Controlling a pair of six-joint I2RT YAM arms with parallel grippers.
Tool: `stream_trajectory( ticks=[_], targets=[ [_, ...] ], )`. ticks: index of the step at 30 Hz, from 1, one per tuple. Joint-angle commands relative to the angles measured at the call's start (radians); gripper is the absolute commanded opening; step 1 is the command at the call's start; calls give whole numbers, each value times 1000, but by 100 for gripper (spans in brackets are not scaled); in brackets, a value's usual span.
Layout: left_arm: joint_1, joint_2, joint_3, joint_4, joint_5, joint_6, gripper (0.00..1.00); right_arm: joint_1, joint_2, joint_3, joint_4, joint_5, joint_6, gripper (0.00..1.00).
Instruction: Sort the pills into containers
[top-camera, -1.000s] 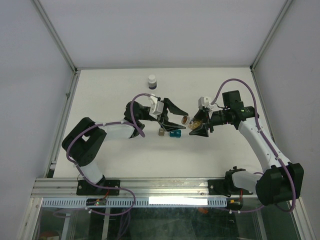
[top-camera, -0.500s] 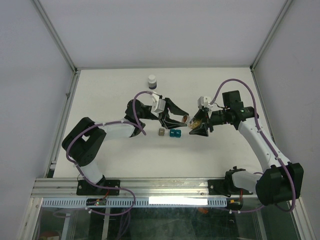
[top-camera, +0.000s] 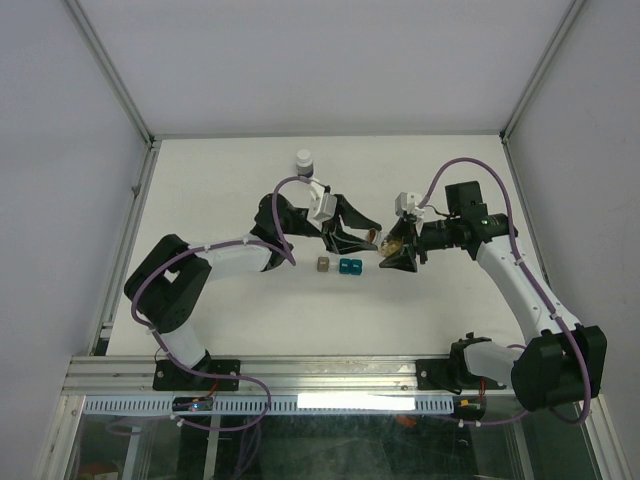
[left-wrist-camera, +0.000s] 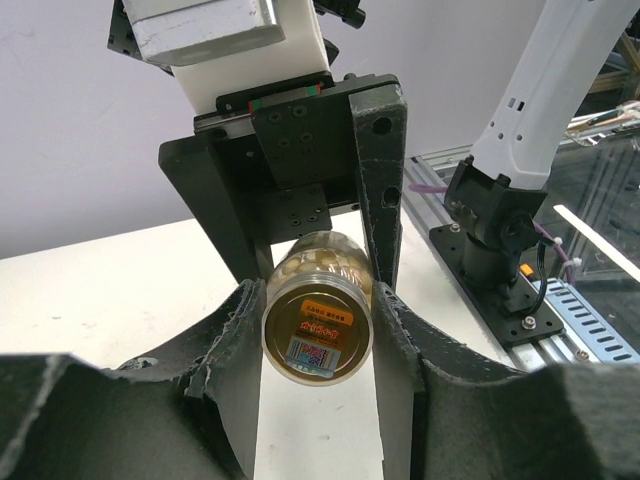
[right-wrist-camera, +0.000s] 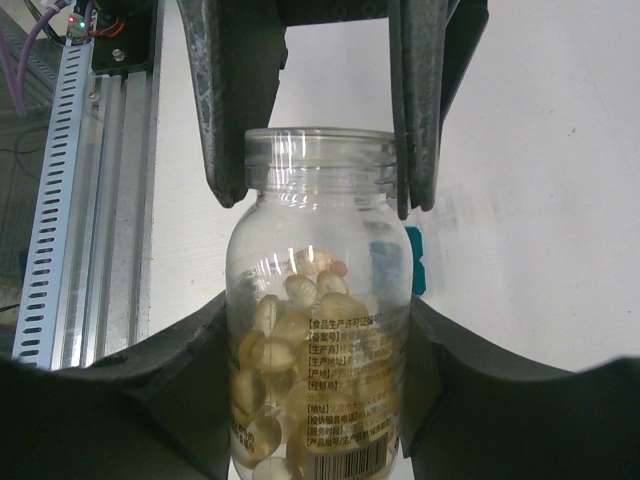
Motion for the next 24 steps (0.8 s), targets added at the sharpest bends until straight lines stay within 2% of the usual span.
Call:
stream_trajectory(
  ticks=[1, 3, 9, 17, 21, 22, 24],
  targets=[
    [-6, -13, 90, -115, -73, -42, 0, -5, -40, 9, 85, 20, 29, 0],
    [-6, -14, 111, -158, -139, -100, 0, -19, -56, 6, 121, 36, 50, 0],
    [-14, -5, 161, -287, -400, -367, 0, -48, -77, -10, 267, 235, 261, 0],
    [-68, -14, 134, -336, -676, -327, 0, -52, -76, -22, 314, 294, 310, 0],
    [-77, -16, 111, -270, -675, -332, 0, -52, -67, -27, 316, 270, 314, 0],
    [-77, -16, 101, -232, -654, -343, 3, -51, -65, -28, 315, 256, 312, 0],
    [-78, -18, 89, -180, -608, -362, 27, -52, -58, -30, 309, 225, 308, 0]
  ],
)
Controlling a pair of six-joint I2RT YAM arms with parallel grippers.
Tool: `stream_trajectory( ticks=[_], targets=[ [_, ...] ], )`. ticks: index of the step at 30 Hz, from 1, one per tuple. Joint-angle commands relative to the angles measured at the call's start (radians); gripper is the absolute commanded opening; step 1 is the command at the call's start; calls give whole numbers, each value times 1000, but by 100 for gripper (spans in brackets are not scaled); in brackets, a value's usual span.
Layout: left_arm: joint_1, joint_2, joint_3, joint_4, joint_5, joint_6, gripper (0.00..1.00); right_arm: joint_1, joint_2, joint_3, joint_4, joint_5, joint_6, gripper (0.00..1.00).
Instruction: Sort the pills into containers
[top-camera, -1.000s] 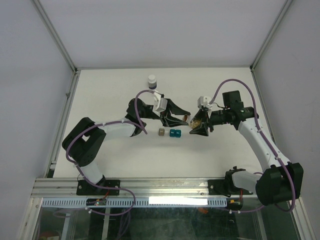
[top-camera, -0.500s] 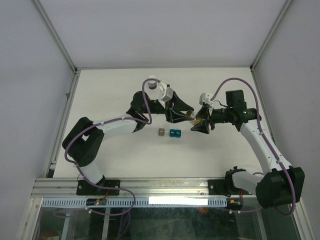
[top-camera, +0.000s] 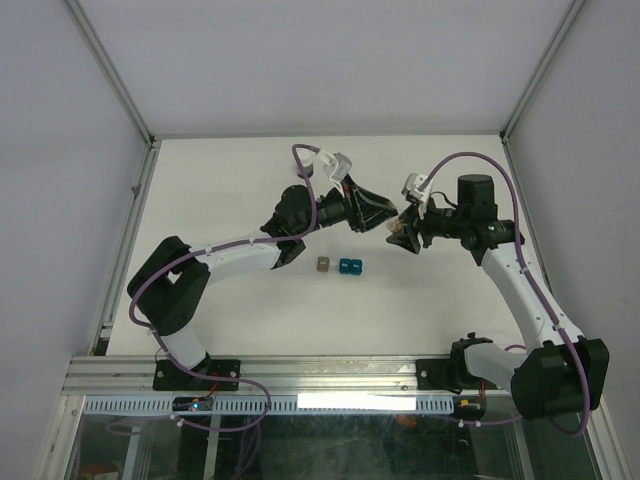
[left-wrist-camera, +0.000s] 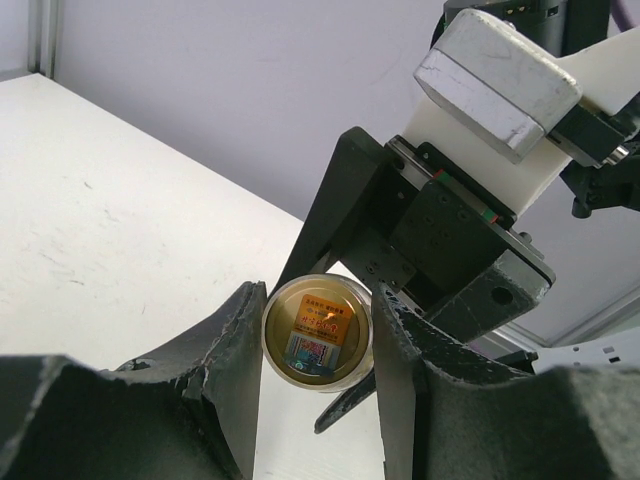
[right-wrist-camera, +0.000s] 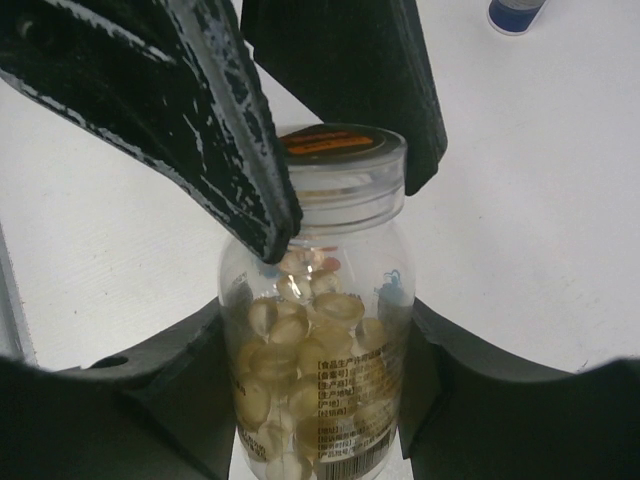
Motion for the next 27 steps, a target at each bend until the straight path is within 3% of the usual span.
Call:
stream_trajectory(
  ticks=[1, 4, 7, 13, 16, 20, 23, 27],
  targets=[
    [-5, -21, -32, 144, 4, -18, 41, -5, 0, 2, 38, -57, 38, 0],
    [0, -40, -59, 190, 26, -16, 66, -5, 11, 2, 24, -94, 27, 0],
    [10, -72, -97, 214, 12, 9, 82, -6, 17, 2, 13, -120, 15, 0],
    [37, -163, -182, 225, -39, 130, 99, -8, 26, 4, -19, -163, -26, 0],
    [48, -210, -236, 259, -4, 240, 99, -8, 30, 6, -46, -193, -56, 0],
    [87, -222, -287, 342, 225, 335, 99, -10, 35, 5, -75, -225, -94, 0],
    [113, -171, -302, 434, 390, 345, 99, -9, 43, 4, -97, -244, -128, 0],
    [118, -97, -290, 515, 454, 342, 95, -7, 51, -3, -126, -265, -179, 0]
  ],
)
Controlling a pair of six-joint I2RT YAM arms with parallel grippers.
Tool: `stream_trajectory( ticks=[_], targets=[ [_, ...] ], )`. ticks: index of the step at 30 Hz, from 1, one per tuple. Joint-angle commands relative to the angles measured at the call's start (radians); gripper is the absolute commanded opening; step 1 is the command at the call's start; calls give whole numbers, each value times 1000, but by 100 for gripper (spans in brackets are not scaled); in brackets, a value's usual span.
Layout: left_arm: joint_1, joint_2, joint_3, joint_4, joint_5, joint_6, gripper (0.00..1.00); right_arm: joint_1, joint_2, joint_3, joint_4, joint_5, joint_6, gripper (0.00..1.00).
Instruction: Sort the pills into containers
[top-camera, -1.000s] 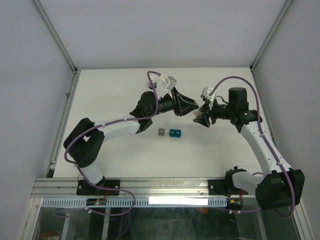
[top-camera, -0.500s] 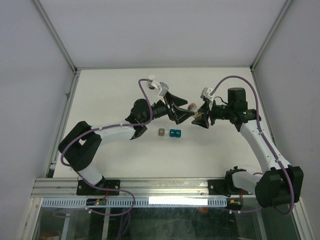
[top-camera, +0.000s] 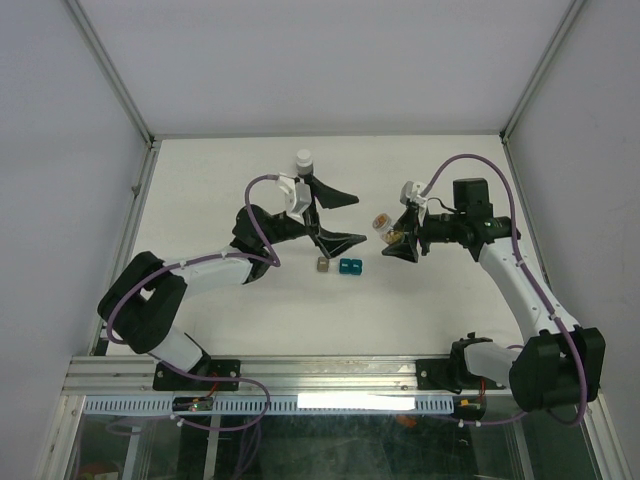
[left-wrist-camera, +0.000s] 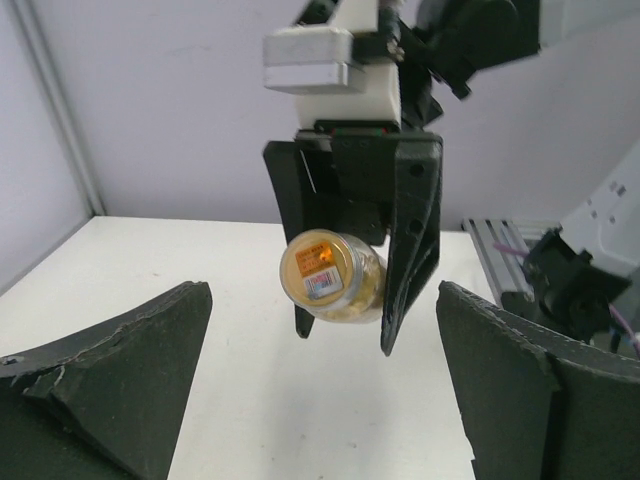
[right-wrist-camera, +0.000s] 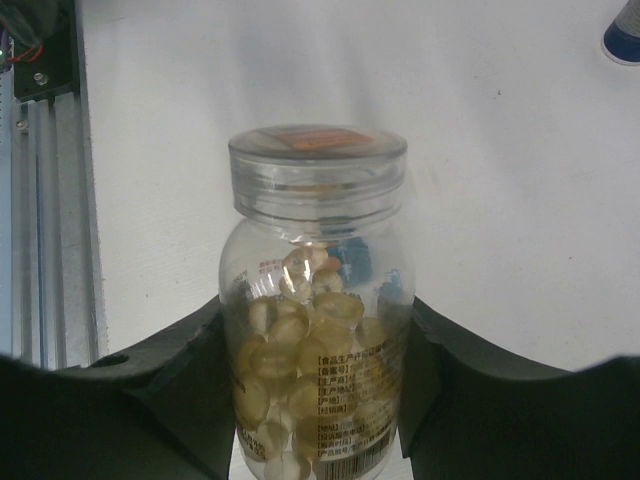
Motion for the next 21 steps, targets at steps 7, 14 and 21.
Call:
stream_trajectory(
  ticks=[7, 14, 21],
  targets=[
    [-1, 108, 18, 178, 139, 49, 83, 22, 40, 2, -53, -57, -109, 0],
    [-29, 156, 53, 162, 119, 50, 78, 35, 48, 4, -53, -51, -111, 0],
    [-56, 182, 85, 142, 68, 58, 71, 48, 58, 6, -57, -42, -114, 0]
  ],
)
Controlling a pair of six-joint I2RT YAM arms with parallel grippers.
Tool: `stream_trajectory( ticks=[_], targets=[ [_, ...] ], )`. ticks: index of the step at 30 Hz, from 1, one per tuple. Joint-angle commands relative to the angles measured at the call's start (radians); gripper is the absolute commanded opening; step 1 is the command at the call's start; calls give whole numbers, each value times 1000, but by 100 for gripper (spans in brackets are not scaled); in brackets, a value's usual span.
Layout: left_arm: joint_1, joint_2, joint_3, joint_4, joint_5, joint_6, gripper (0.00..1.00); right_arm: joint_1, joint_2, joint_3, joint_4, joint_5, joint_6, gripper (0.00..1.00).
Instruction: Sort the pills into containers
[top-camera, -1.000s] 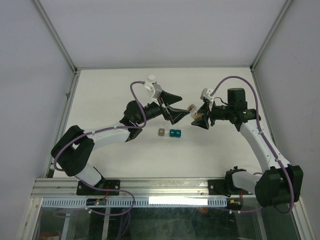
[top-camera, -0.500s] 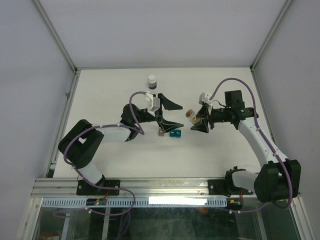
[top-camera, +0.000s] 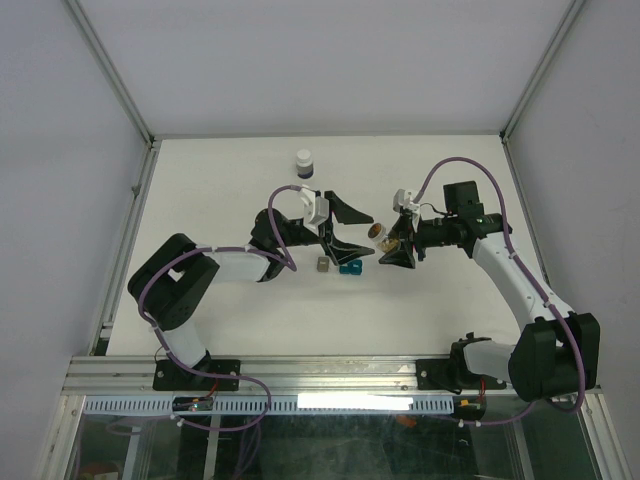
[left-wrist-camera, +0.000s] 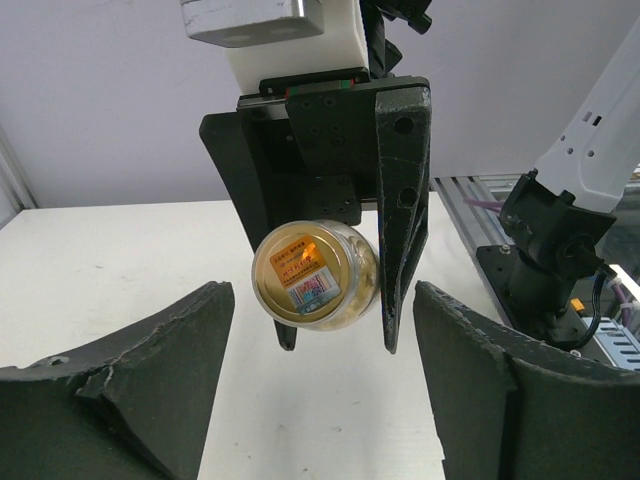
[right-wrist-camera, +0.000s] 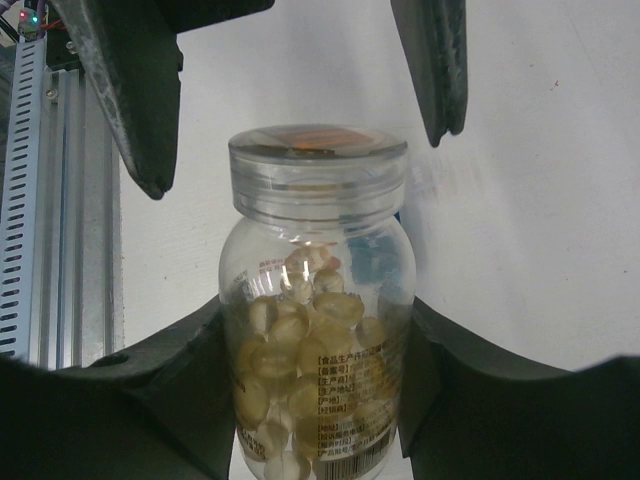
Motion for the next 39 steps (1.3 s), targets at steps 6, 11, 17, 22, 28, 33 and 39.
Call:
stream_trajectory(
  ticks=[6, 11, 17, 22, 28, 33, 39],
  targets=[
    [-30, 12, 56, 40, -44, 18, 64, 20, 10, 12, 4, -13, -25, 0],
    [-32, 12, 69, 13, -44, 10, 51, 20, 9, 14, 1, -11, -26, 0],
    [-33, 7, 85, -39, -44, 18, 39, 20, 7, 17, -2, -4, -29, 0],
    [-32, 5, 98, -82, -45, 23, 50, 20, 2, 20, -5, 4, -28, 0],
    [-32, -8, 115, -163, -41, 56, 55, 20, -6, 22, -9, 5, -33, 0],
    [-33, -19, 118, -197, -30, 73, 49, 20, -6, 23, -10, 5, -33, 0],
    [-33, -24, 125, -204, 2, 61, 18, 18, -4, 22, -10, 8, -33, 0]
  ],
)
